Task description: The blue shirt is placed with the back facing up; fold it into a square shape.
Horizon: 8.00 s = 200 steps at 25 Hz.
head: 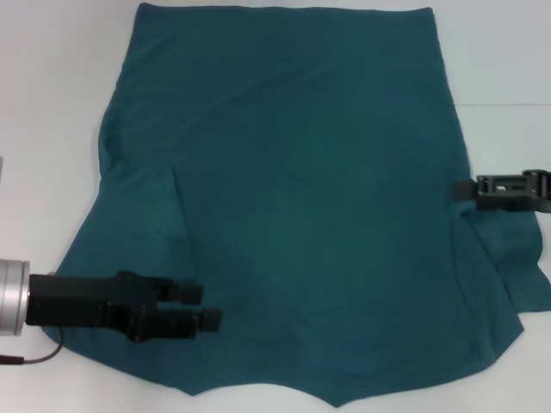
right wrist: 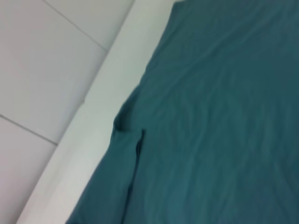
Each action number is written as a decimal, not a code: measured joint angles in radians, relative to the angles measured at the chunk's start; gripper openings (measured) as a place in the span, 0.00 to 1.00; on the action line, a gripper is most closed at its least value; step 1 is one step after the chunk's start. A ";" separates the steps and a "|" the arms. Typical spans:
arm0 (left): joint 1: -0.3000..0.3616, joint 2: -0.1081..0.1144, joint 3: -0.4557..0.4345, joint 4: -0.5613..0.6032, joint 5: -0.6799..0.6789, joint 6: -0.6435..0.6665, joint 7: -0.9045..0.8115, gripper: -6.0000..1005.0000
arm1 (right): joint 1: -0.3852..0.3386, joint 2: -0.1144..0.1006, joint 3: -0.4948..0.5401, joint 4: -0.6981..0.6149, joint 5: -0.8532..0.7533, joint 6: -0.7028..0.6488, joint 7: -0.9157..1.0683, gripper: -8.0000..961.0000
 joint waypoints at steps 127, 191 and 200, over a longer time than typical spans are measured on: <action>-0.001 -0.005 -0.115 -0.095 -0.128 -0.116 -0.156 0.65 | 0.250 0.084 -0.116 -0.037 -0.480 0.183 0.341 0.06; 0.011 0.000 -0.126 -0.100 -0.130 -0.176 -0.217 0.66 | 0.157 0.004 -0.113 -0.012 -0.276 0.174 0.262 0.71; 0.005 0.000 -0.131 -0.101 -0.131 -0.181 -0.217 0.65 | 0.154 0.078 -0.115 0.005 -0.326 0.275 0.225 0.70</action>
